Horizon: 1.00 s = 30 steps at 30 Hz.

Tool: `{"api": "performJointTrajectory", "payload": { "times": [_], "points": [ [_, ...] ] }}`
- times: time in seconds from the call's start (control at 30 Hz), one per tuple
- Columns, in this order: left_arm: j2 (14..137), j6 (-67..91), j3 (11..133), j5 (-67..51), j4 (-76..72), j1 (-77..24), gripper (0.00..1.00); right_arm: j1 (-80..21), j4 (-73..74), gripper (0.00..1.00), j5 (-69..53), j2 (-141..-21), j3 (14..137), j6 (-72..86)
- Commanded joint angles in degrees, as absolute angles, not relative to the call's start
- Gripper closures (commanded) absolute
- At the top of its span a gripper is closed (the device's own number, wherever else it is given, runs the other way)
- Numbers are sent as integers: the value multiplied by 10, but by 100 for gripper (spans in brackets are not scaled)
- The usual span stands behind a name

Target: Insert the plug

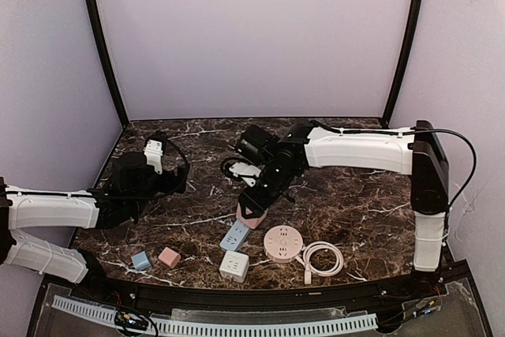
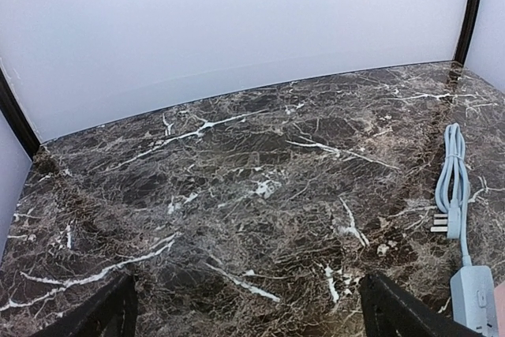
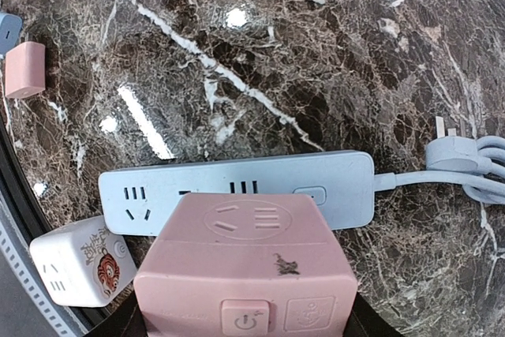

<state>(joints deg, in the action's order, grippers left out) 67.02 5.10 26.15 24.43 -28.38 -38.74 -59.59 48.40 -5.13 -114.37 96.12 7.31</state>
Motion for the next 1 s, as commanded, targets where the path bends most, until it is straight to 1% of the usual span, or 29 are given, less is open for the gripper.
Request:
{"api": "performJointTrajectory", "payload": {
  "times": [0.0, 0.43, 0.97],
  "points": [
    [660, 47, 253, 231, -300, -385, 1, -605, 494, 100, -55, -1151, 984, 87],
    [656, 48, 247, 227, -305, -385, 1, -611, 495, 100, -55, -1181, 1015, 84],
    [652, 45, 242, 231, -310, -385, 1, -611, 497, 100, -46, -1198, 1020, 84]
  ]
}}
